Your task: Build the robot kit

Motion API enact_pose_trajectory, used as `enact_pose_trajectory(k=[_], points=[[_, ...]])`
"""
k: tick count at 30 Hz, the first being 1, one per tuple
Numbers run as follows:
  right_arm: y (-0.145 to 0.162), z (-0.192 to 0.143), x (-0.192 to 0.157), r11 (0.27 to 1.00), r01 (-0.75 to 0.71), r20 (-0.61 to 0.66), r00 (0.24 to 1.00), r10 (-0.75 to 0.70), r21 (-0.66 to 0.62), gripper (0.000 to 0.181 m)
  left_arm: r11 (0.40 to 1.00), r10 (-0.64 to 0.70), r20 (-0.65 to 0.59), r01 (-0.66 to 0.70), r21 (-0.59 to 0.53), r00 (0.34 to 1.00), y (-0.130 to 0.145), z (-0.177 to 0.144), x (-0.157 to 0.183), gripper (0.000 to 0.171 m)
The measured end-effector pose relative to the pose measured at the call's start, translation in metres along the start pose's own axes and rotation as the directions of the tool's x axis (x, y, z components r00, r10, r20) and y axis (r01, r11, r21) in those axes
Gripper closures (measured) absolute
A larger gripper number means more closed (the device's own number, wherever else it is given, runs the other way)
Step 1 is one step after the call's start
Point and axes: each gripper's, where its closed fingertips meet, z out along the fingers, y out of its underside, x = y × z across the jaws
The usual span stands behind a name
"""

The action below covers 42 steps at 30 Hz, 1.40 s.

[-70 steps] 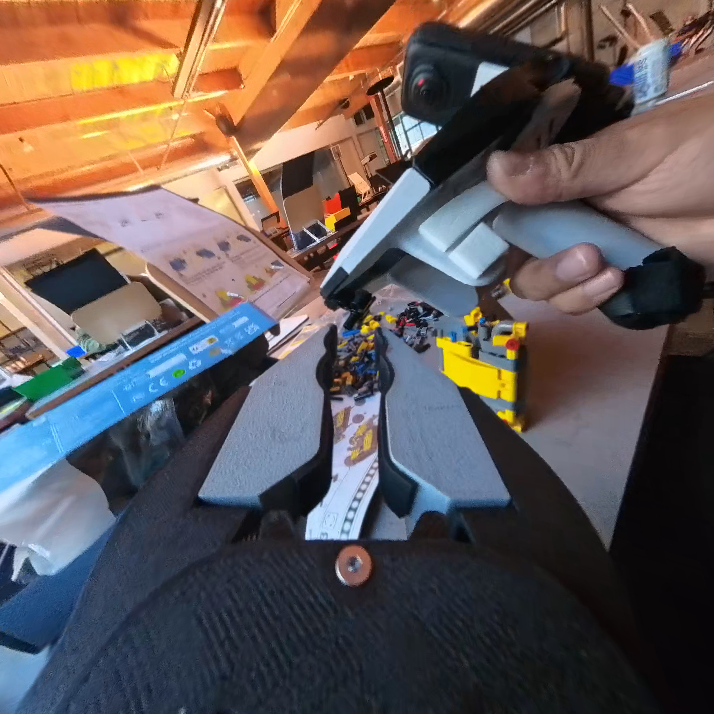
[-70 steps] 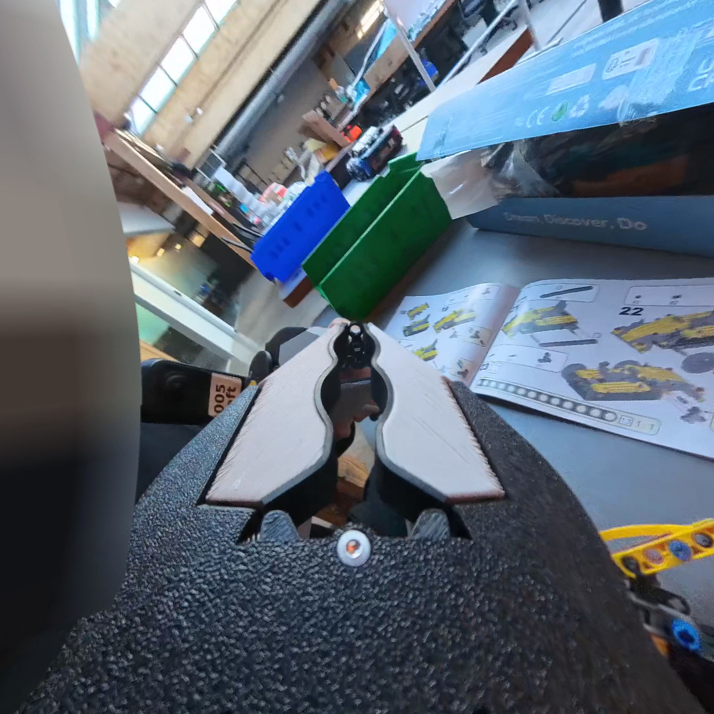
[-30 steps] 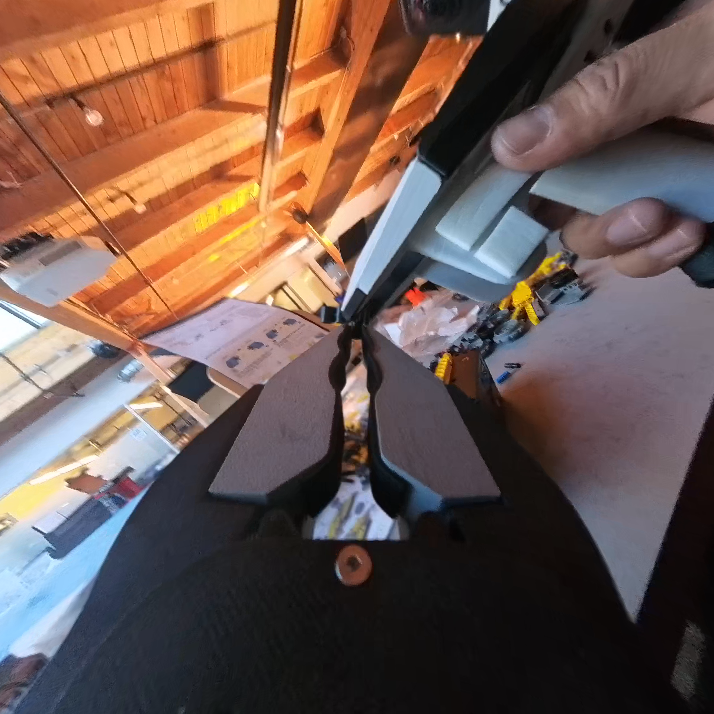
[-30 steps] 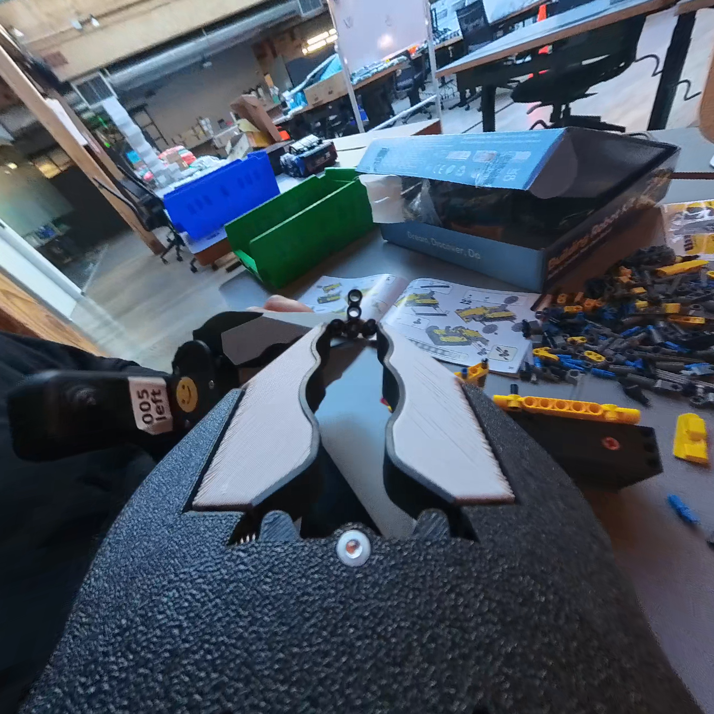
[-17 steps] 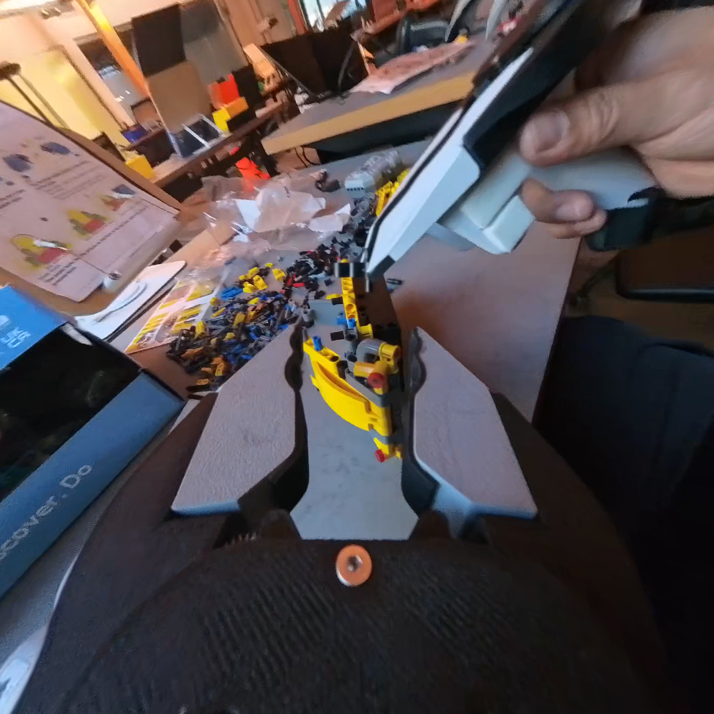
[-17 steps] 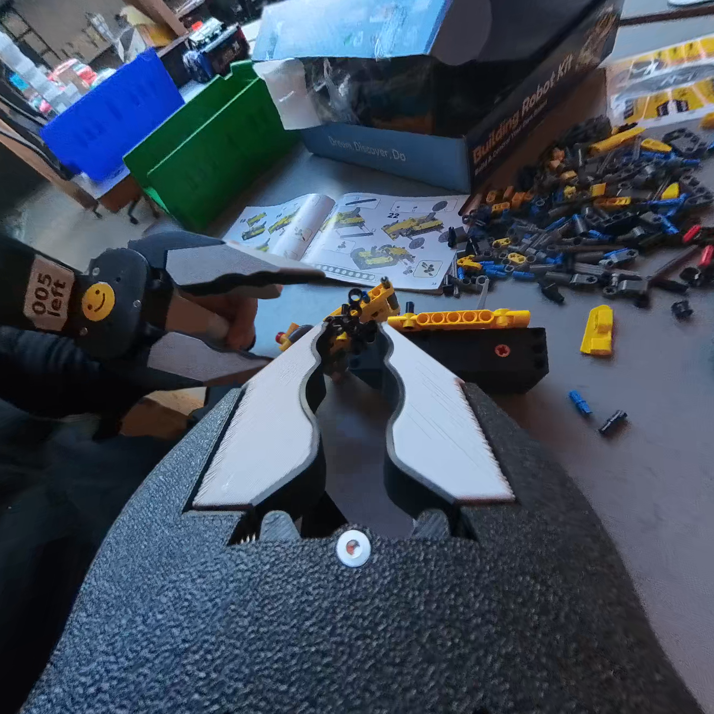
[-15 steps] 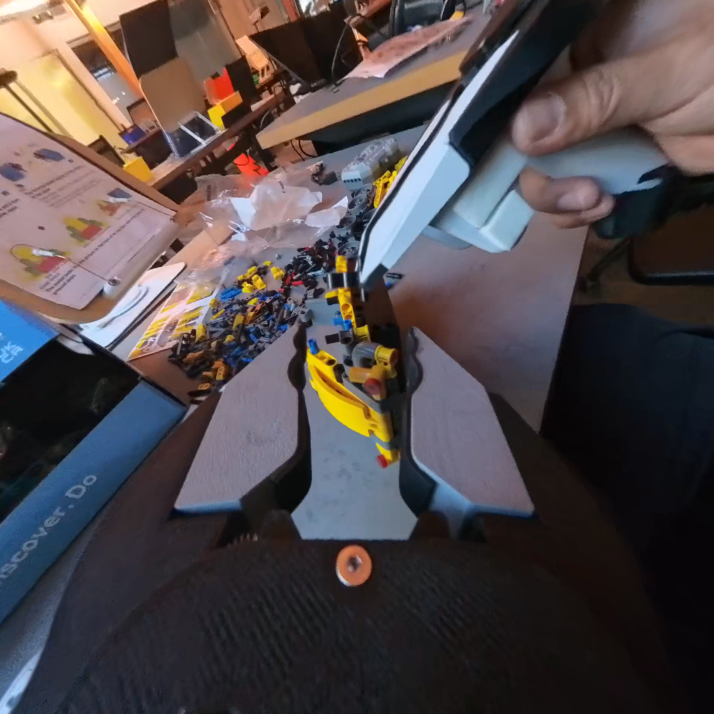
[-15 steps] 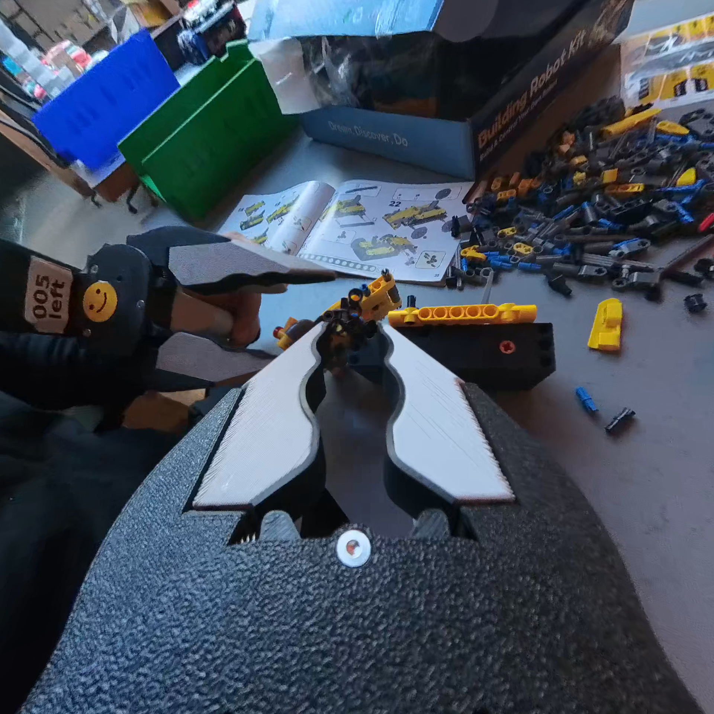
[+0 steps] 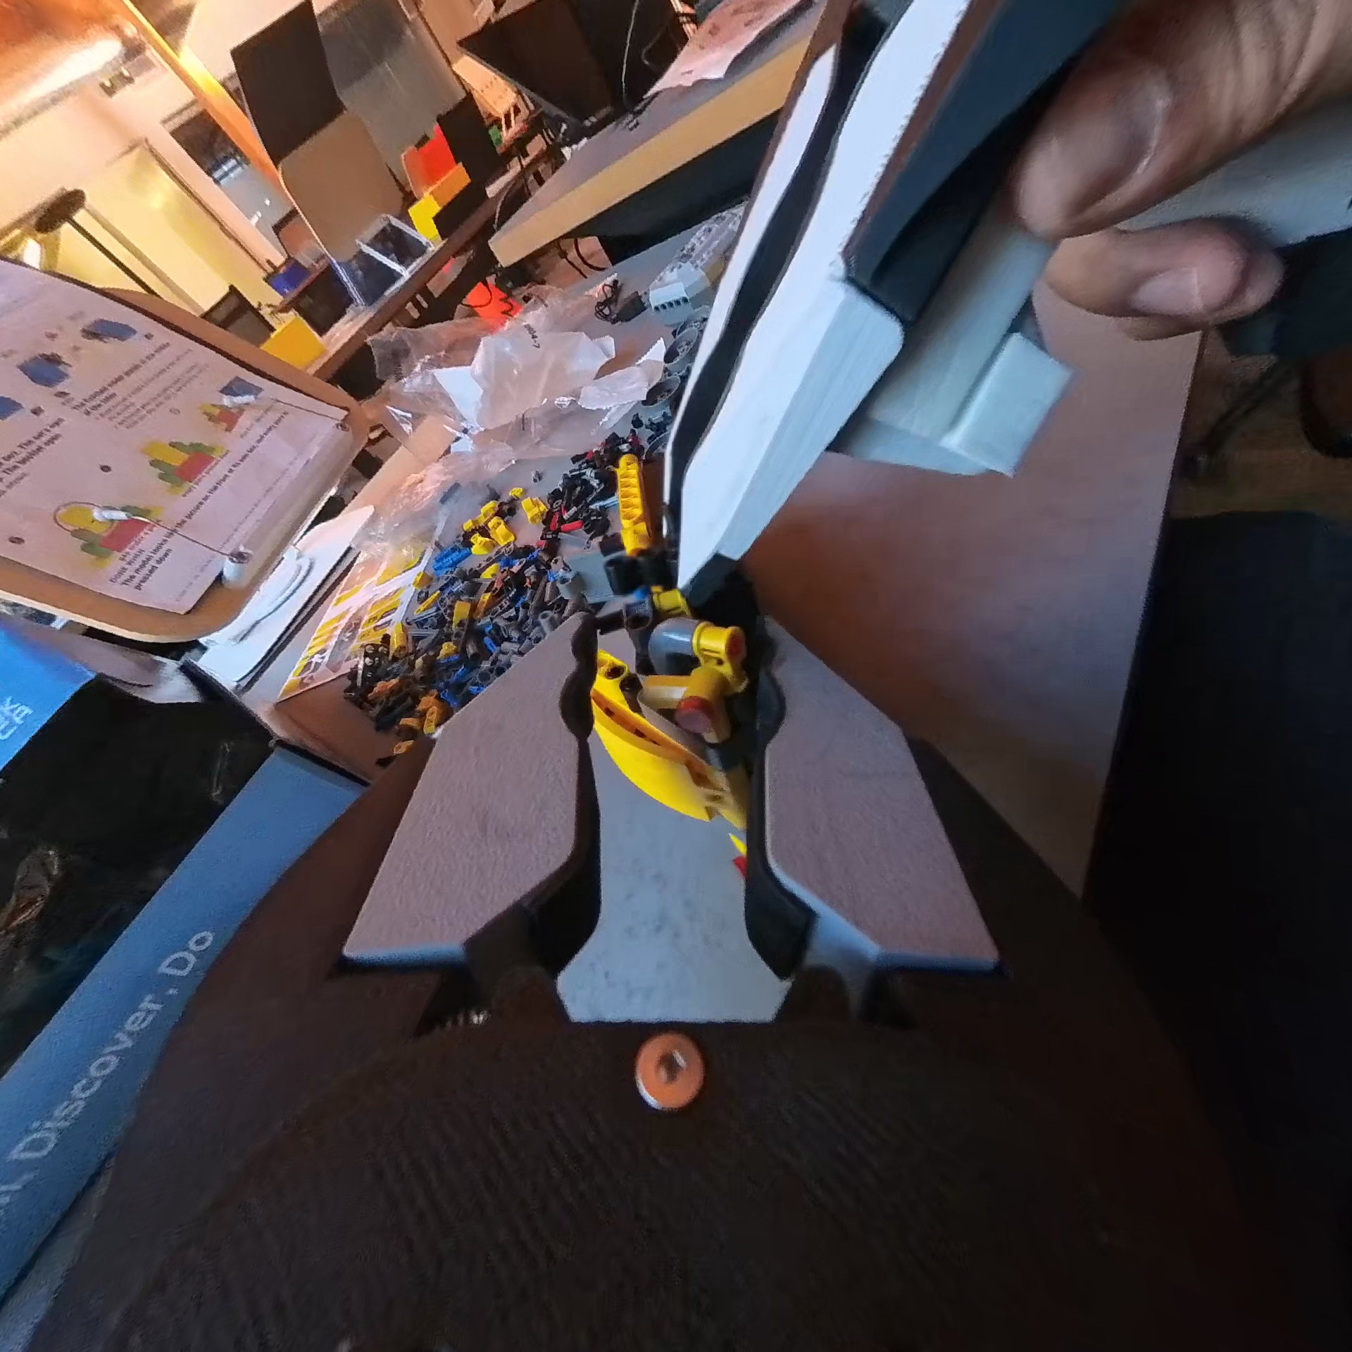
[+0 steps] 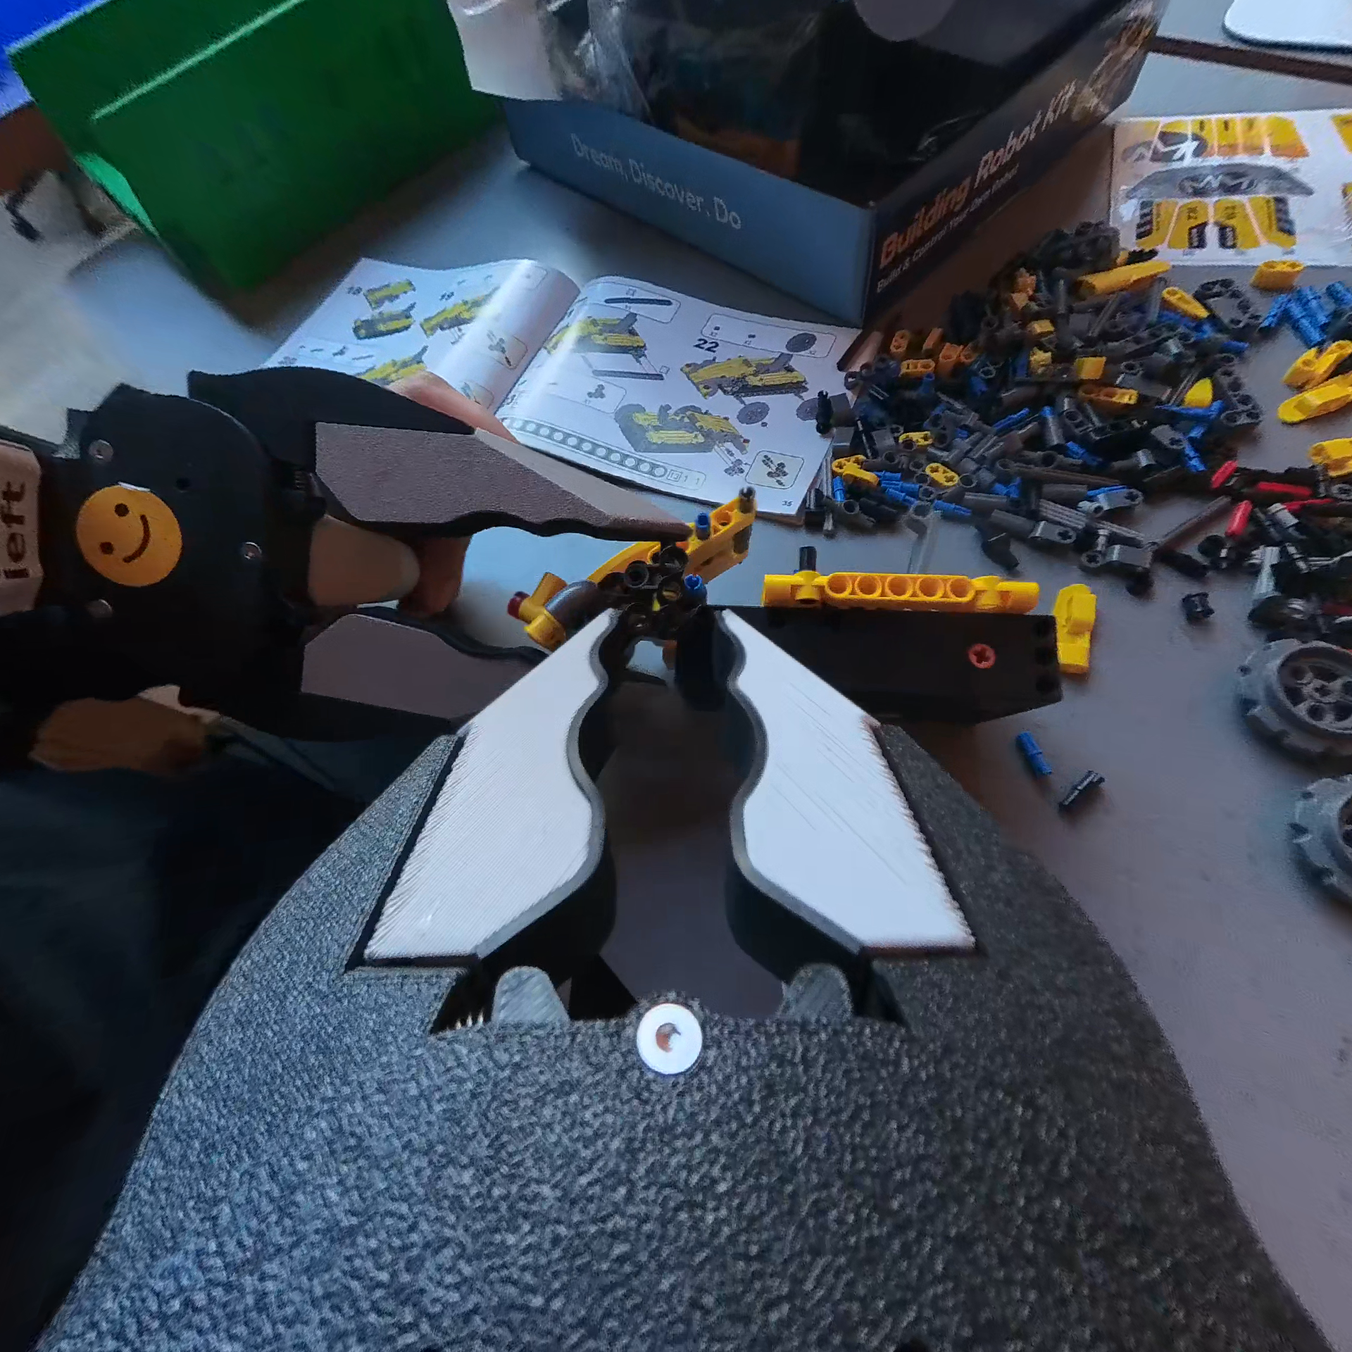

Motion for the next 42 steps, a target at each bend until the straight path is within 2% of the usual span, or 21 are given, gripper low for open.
enact_pose_trajectory(k=[3,11,15,18,21,23,25,27,29,31,34,37,41,42], points=[[0.0,-0.003,0.003,0.999,0.052,-0.033,0.998,-0.052,-0.009,0.158,1.0,0.007,-0.004,-0.007,0.004,1.0,0.001,-0.001,-0.001,0.133],[0.006,0.0,0.007,0.994,0.108,0.001,0.994,-0.108,-0.009,0.157,1.0,-0.015,-0.039,0.015,0.008,0.999,0.001,0.0,-0.001,0.132],[0.005,-0.004,0.008,0.999,0.044,0.058,0.997,-0.045,0.014,0.158,1.0,-0.025,-0.065,0.026,0.016,0.998,0.001,-0.001,0.001,0.131],[0.0,-0.01,0.009,0.999,0.04,0.066,0.997,-0.041,0.011,0.158,0.998,-0.032,-0.103,0.037,0.045,0.994,-0.003,-0.006,0.002,0.131],[-0.003,-0.014,0.008,0.997,0.075,0.068,0.995,-0.074,-0.018,0.158,0.994,-0.042,-0.205,0.061,0.091,0.978,-0.012,-0.017,-0.004,0.131],[-0.004,-0.015,0.007,0.994,0.099,0.083,0.992,-0.096,-0.04,0.157,0.991,-0.061,-0.341,0.097,0.088,0.938,-0.017,-0.023,-0.009,0.133],[-0.006,-0.014,0.006,0.993,0.104,0.099,0.99,-0.099,-0.05,0.157,0.984,-0.1,-0.422,0.151,0.089,0.901,-0.024,-0.027,-0.024,0.134],[-0.009,-0.013,0.005,0.993,0.103,0.099,0.99,-0.098,-0.053,0.157,0.969,-0.155,-0.557,0.236,0.076,0.816,-0.031,-0.035,-0.025,0.132],[-0.01,-0.012,0.005,0.994,0.097,0.091,0.992,-0.092,-0.051,0.157,0.966,-0.212,-0.655,0.256,-0.029,0.725,-0.02,-0.036,-0.015,0.12],[-0.008,-0.011,0.002,0.996,0.068,0.111,0.992,-0.061,-0.056,0.157,0.969,-0.227,-0.648,0.234,-0.078,0.727,-0.005,-0.027,-0.006,0.116],[-0.001,-0.01,0.005,0.998,0.006,0.144,0.99,0.002,-0.057,0.157,0.966,-0.241,-0.61,0.248,-0.076,0.755,0.003,-0.02,0.004,0.119],[0.004,-0.012,0.009,0.998,-0.021,0.175,0.984,0.029,-0.052,0.157,0.946,-0.298,-0.628,0.313,-0.091,0.719,-0.005,-0.027,0.018,0.111],[0.011,-0.018,0.016,0.999,0.03,0.179,0.984,-0.022,-0.044,0.157,0.908,-0.359,-0.684,0.408,-0.098,0.635,-0.024,-0.041,0.034,0.113],[0.014,-0.018,0.02,0.998,0.047,0.168,0.985,-0.041,-0.031,0.157,0.903,-0.375,-0.654,0.418,-0.098,0.657,-0.023,-0.037,0.031,0.116]])
